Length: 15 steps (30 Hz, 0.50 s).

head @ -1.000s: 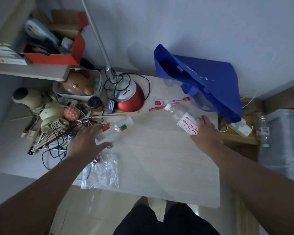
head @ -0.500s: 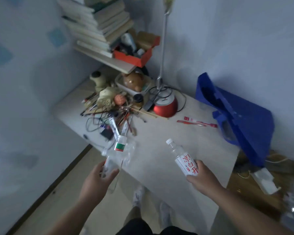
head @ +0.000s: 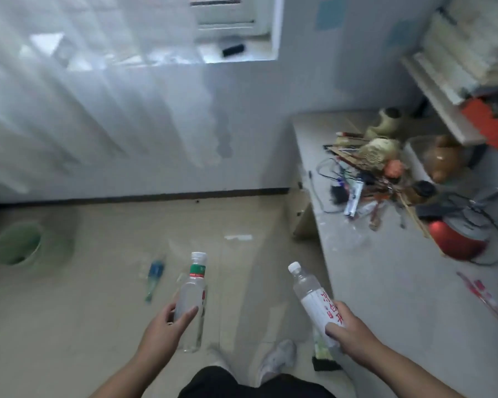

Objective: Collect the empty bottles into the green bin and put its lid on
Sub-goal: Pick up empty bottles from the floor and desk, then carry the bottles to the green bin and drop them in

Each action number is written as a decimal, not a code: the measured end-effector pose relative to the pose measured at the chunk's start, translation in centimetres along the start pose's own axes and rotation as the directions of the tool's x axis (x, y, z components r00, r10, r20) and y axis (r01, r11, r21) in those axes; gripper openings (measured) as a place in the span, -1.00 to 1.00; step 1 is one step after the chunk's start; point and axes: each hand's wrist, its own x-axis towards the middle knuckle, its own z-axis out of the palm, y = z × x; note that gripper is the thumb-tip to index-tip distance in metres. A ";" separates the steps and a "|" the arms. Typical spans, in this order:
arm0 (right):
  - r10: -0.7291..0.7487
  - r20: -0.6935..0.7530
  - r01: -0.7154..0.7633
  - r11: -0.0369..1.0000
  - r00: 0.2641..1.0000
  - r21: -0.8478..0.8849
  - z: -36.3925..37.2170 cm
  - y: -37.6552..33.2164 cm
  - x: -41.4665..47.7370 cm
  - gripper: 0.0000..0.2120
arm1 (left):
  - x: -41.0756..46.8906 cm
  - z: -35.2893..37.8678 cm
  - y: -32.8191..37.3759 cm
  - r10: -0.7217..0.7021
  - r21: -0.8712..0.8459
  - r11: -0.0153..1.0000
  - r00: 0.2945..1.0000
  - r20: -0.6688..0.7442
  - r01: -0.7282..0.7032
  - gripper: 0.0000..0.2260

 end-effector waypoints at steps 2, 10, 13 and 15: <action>-0.036 0.071 0.043 0.994 0.997 -0.101 2.1 -3.1 0.9 -0.42 | -1.2 -2.6 -4.0 -0.083 -0.087 0.993 0.994 -0.068 0.077 -0.66; -0.082 0.239 0.163 0.926 0.967 -0.341 11.1 -14.6 2.6 -0.42 | -5.3 -10.4 -17.7 -0.441 -0.479 0.799 0.896 -0.053 0.364 -0.61; -0.097 0.302 0.212 0.903 0.948 -0.375 14.9 -17.6 3.1 -0.45 | -6.8 -12.0 -20.9 -0.522 -0.550 0.720 0.853 -0.028 0.423 -0.57; -0.092 0.335 0.232 0.884 0.938 -0.407 16.8 -19.3 3.7 -0.47 | -7.5 -12.4 -22.1 -0.564 -0.597 0.663 0.826 -0.002 0.451 -0.56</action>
